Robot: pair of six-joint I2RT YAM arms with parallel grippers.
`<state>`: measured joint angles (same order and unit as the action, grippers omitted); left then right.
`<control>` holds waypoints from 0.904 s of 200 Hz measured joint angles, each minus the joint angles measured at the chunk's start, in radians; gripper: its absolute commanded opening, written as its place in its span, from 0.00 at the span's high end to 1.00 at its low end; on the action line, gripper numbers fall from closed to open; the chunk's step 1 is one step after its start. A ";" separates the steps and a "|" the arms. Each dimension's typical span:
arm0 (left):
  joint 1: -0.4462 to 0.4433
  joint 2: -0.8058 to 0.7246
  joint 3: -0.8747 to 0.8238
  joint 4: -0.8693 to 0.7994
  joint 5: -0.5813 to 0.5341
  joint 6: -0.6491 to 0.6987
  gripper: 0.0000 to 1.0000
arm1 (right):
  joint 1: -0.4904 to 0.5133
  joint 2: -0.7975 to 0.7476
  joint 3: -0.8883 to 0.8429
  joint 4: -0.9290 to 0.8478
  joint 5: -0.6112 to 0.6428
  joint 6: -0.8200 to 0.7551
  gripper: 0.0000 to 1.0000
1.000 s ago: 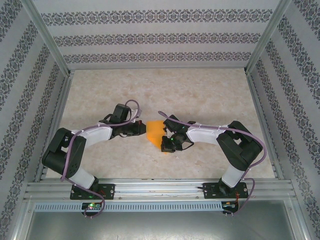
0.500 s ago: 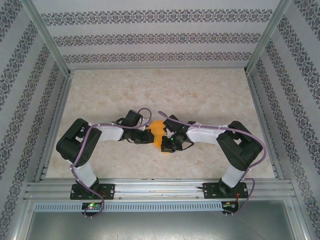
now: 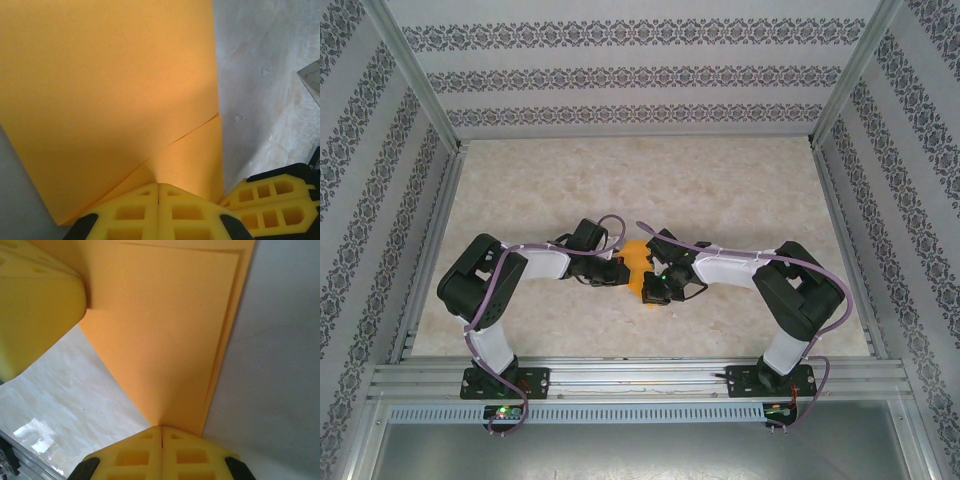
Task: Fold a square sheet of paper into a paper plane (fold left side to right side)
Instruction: Third fold the triangle at the center of the table.
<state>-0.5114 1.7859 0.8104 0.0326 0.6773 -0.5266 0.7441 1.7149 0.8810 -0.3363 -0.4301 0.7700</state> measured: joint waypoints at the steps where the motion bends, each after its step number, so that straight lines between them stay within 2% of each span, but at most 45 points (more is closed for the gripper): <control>1: 0.000 0.000 0.000 0.000 0.000 0.000 1.00 | 0.000 0.000 0.000 0.000 0.000 0.001 1.00; 83: 0.000 -0.001 0.000 -0.002 -0.001 0.000 1.00 | -0.001 -0.019 0.001 0.125 -0.030 0.059 1.00; 115: 0.000 -0.001 0.000 -0.002 -0.001 0.000 1.00 | 0.000 0.021 0.033 0.163 -0.031 0.072 1.00; 181: 0.001 -0.001 0.000 -0.003 -0.008 0.000 1.00 | -0.001 0.056 0.057 0.161 -0.035 0.073 1.00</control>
<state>-0.5106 1.7847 0.8104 0.0299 0.6689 -0.5262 0.7433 1.7710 0.9382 -0.1757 -0.4648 0.8433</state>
